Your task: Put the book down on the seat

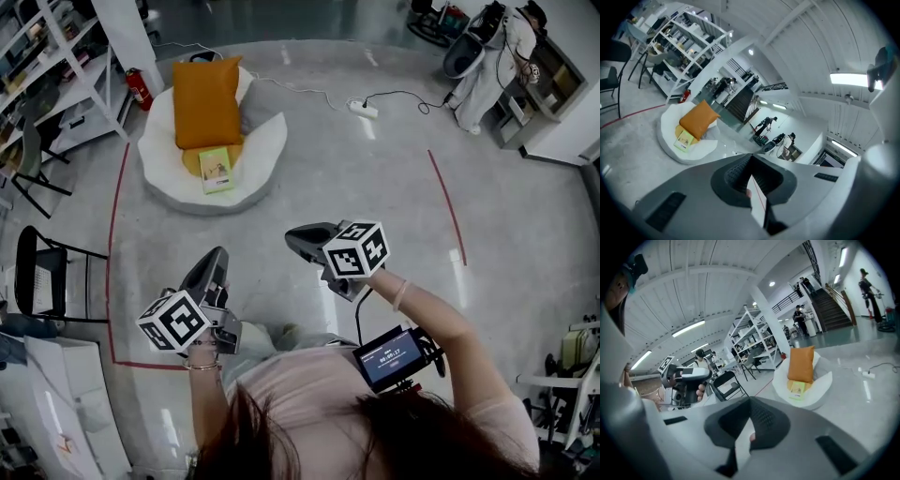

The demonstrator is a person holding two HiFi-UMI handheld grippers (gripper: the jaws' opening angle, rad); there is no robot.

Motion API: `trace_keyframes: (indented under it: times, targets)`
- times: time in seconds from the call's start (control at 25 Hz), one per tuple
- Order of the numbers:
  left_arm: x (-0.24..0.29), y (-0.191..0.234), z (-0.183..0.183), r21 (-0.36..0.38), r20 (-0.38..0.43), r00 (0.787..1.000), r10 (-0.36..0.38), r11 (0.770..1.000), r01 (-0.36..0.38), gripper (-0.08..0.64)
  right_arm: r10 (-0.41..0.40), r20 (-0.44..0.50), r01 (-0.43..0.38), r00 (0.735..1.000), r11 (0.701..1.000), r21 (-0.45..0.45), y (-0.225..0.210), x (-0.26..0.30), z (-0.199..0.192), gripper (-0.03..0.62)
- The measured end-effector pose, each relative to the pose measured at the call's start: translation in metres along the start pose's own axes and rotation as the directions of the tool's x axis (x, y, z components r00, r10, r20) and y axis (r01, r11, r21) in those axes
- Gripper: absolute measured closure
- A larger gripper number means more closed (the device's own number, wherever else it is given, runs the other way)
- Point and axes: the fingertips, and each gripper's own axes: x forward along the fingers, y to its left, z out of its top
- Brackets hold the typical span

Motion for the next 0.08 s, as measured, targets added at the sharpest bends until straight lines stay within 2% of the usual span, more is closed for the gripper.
trace_keyframes:
  times: [0.08]
  targets:
    - [0.0051,-0.0024,-0.0064,-0.004,-0.020,1.000,0.004,1.000,-0.004,0.561,0.002,-0.012,-0.002,1.000,1.000,-0.007,-0.0040,-0.0039,-0.0055,0.577]
